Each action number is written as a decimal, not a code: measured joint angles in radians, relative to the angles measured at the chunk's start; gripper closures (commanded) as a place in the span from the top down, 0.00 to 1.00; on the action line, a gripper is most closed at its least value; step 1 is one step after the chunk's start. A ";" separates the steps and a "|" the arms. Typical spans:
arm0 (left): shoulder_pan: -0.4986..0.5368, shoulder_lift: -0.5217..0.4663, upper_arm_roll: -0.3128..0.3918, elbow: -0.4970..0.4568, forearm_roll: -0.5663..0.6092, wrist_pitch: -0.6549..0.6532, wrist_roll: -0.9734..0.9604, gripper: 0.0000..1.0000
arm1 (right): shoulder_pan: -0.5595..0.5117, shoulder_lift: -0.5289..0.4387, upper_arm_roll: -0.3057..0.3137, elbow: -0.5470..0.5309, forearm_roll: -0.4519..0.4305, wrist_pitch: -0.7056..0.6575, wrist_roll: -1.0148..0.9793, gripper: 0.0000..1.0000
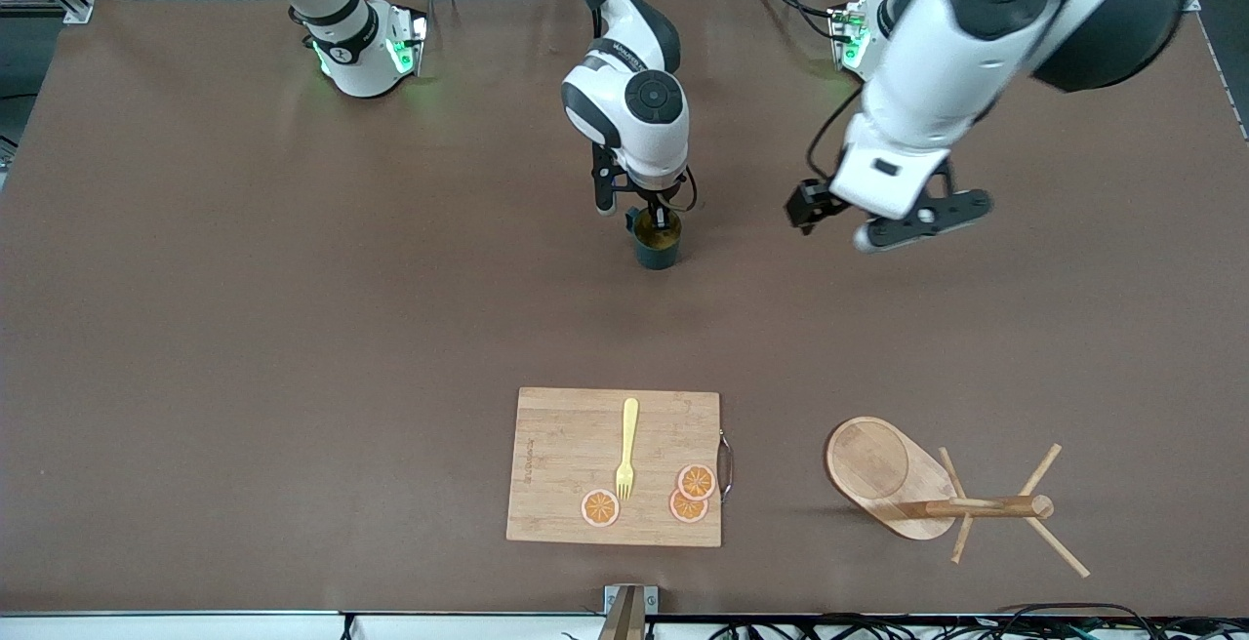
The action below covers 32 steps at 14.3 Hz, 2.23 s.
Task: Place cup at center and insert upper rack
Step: 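Lower the mug with the right gripper while the left gripper approaches, then release the mug with the right gripper while the left gripper grasps it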
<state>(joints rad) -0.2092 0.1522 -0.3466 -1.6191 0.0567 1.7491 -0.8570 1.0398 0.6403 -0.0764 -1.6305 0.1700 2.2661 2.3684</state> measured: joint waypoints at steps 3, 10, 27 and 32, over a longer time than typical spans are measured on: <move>-0.023 0.031 0.000 0.000 0.008 0.016 -0.031 1.00 | 0.000 -0.004 -0.001 0.010 0.000 0.000 0.000 1.00; -0.034 0.037 -0.002 -0.001 0.008 0.015 -0.055 1.00 | -0.013 -0.090 -0.024 0.024 -0.013 -0.142 -0.100 1.00; -0.438 0.334 -0.001 0.025 0.273 0.128 -0.811 0.95 | -0.632 -0.379 -0.042 0.012 -0.060 -0.571 -1.736 1.00; -0.610 0.426 0.071 0.049 0.324 0.152 -1.001 0.92 | -0.758 -0.421 -0.041 0.016 -0.131 -0.637 -2.091 1.00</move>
<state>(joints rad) -0.8193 0.5782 -0.2759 -1.5703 0.3810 1.9010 -1.8577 0.2821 0.2197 -0.1174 -1.6141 0.0386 1.6288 0.2774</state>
